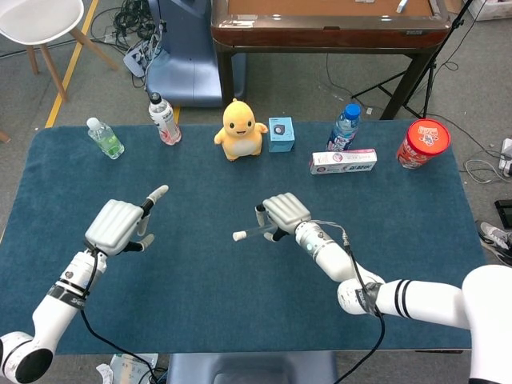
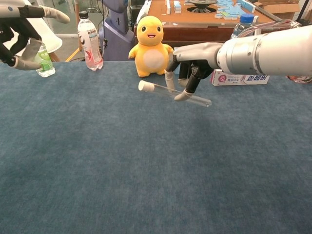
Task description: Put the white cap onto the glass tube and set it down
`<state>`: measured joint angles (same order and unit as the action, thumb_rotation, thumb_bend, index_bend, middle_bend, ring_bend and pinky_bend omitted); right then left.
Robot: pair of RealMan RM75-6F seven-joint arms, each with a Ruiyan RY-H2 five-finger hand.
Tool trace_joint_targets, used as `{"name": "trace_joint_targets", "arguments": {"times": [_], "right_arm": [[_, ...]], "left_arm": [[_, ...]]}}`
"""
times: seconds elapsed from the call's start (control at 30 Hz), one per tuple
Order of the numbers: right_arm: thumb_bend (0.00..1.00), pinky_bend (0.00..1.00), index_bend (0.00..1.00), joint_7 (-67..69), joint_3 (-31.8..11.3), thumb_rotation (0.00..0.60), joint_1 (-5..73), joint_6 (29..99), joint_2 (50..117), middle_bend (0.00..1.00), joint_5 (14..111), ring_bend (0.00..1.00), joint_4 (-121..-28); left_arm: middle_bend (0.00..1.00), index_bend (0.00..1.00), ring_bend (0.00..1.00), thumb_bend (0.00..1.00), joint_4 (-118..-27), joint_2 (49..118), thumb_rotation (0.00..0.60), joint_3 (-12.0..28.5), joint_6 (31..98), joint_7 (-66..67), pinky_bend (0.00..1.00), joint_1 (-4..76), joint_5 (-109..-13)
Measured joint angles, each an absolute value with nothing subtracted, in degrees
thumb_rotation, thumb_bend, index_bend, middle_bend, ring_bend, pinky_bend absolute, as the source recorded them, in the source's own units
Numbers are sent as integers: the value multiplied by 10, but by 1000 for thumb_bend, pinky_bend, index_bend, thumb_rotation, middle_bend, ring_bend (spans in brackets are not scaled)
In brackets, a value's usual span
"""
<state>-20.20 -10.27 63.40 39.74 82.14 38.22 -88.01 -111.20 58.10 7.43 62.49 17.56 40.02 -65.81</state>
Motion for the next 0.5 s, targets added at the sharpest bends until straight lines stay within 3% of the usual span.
{"name": "trace_joint_targets", "arguments": {"times": [0.5], "right_arm": [[610,1000,847,-262,-74,600,681,400,936,907,318,1000,-737]], "left_arm": [[619,16,620,276,-1097,588,600,59,639,156,862,362,-687]]}}
